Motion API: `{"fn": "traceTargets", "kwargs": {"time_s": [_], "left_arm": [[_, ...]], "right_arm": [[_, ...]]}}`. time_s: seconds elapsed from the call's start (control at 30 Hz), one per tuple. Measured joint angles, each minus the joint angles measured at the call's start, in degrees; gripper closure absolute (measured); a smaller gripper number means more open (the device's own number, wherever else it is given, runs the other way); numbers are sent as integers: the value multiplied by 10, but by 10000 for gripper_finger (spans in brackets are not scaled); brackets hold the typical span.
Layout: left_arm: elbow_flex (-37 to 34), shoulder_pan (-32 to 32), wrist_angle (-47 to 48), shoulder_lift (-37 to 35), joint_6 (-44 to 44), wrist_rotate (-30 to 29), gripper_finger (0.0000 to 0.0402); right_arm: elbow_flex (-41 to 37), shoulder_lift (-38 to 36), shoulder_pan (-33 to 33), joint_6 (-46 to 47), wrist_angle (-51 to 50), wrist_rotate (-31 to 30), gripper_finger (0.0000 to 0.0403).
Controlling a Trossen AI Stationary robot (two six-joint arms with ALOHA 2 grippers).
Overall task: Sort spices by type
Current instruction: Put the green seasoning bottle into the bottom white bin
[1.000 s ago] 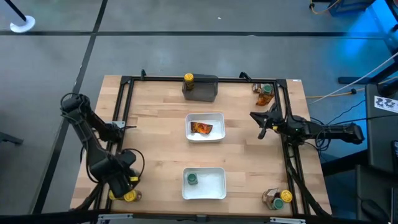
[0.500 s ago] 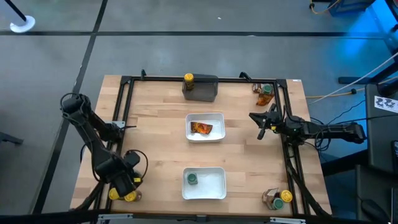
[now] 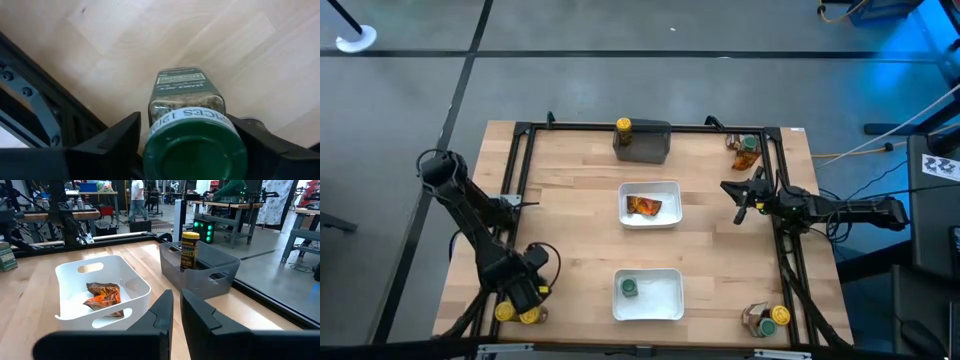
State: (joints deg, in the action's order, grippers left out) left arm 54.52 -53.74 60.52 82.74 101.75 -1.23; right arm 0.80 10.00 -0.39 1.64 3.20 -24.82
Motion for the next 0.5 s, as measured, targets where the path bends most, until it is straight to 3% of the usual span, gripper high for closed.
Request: {"fn": "traceTargets", "kwargs": {"time_s": [0.17,0.5], "left_arm": [[0,0,0,0,-12,0,216],[61,53,26,0,-124,-8,220]], "right_arm": [[0,0,0,0,0,0,365],[0,0,0,0,0,0,365]]}}
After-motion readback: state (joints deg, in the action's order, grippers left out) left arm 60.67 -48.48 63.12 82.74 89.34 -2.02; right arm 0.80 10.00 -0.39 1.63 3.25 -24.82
